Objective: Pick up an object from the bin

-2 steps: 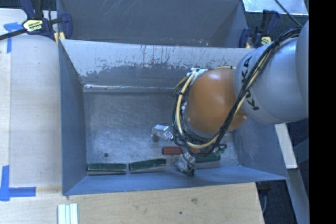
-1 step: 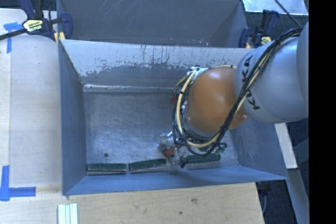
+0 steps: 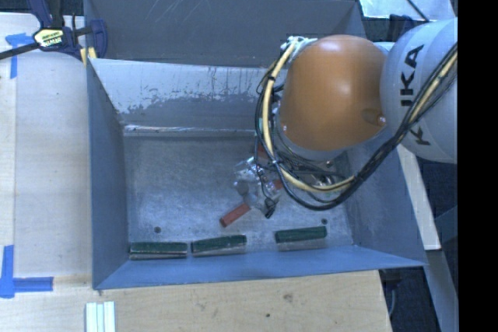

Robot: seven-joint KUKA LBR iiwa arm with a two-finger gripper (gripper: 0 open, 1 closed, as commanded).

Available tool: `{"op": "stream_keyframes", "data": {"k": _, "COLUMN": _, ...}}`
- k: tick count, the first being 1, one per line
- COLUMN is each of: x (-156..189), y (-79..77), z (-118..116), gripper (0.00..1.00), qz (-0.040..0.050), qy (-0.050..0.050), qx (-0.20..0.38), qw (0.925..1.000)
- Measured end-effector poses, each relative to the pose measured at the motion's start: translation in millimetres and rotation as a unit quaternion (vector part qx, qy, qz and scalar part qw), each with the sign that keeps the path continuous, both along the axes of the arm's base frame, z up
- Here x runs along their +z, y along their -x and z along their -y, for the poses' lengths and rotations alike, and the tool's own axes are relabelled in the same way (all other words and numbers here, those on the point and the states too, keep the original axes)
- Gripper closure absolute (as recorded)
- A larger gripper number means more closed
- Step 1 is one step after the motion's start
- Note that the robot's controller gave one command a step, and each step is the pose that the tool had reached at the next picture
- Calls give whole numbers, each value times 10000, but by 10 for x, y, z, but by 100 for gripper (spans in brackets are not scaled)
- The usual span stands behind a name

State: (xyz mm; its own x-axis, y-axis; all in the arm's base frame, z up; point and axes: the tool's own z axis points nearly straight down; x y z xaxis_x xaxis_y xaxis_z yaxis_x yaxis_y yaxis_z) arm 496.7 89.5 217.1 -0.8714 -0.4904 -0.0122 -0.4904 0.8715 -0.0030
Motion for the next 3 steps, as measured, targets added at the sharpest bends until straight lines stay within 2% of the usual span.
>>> {"op": "stream_keyframes", "data": {"k": 1, "x": -44, "y": 17, "z": 15, "gripper": 0, "qz": -45, "qy": 12, "qx": -5, "qw": 10000}}
{"op": "stream_keyframes", "data": {"k": 2, "x": -1112, "y": -120, "z": 434, "gripper": 0, "qz": -80, "qy": 19, "qx": -740, "qw": 9972}}
{"op": "stream_keyframes", "data": {"k": 3, "x": -1494, "y": -457, "z": 868, "gripper": 0, "qz": -42, "qy": 18, "qx": -865, "qw": 9962}}
